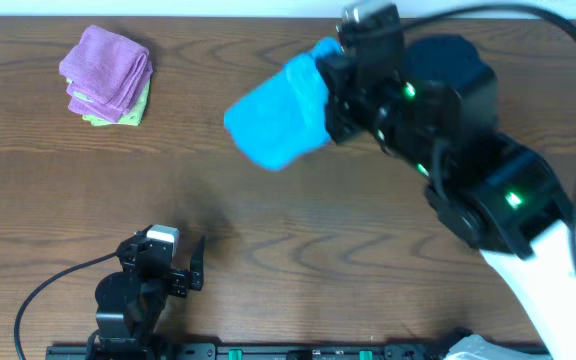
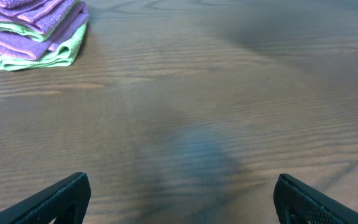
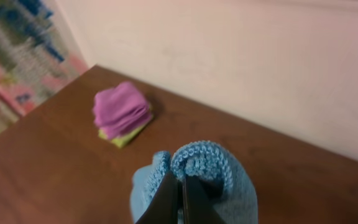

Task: Fold the cloth
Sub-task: 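Carry the lifted blue cloth left toward the table center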

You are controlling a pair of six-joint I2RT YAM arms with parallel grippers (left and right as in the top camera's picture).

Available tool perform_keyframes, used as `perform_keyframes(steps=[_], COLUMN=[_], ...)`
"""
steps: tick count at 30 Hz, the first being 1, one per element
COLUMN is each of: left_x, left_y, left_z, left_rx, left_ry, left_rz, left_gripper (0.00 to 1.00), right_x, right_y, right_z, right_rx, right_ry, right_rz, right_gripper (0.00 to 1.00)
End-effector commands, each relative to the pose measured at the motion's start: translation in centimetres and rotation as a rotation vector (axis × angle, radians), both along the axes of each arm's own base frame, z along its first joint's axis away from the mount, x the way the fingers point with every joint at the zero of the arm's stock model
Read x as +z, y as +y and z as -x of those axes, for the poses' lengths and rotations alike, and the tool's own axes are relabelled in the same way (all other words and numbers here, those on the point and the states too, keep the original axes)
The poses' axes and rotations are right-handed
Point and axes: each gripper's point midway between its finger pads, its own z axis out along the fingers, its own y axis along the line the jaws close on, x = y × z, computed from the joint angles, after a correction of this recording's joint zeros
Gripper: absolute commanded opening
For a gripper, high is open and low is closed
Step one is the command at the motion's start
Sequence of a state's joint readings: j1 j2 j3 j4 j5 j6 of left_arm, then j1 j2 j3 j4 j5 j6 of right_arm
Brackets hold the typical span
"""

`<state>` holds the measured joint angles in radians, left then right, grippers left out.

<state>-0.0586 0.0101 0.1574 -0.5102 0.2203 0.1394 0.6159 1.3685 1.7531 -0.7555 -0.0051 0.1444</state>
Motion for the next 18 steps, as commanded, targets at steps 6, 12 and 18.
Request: perform_keyframes(steps=[6, 12, 18], left_x=[-0.6, -0.6, -0.6], left_y=[0.2, 0.2, 0.2], left_z=[-0.1, -0.1, -0.1], left_rx=[0.005, 0.005, 0.005], left_ry=[0.004, 0.004, 0.004], left_rz=[-0.019, -0.019, -0.019], left_gripper=[0.95, 0.95, 0.95], right_x=[-4.4, -8.5, -10.6], right_y=[-4.1, -9.4, -11.7], right_z=[1.7, 2.8, 4.4], right_rx=[-0.09, -0.27, -0.342], right_ry=[0.159, 0.365, 0.496], right_rz=[0.162, 0.252, 0.282], right_gripper=[0.01, 0.01, 0.01])
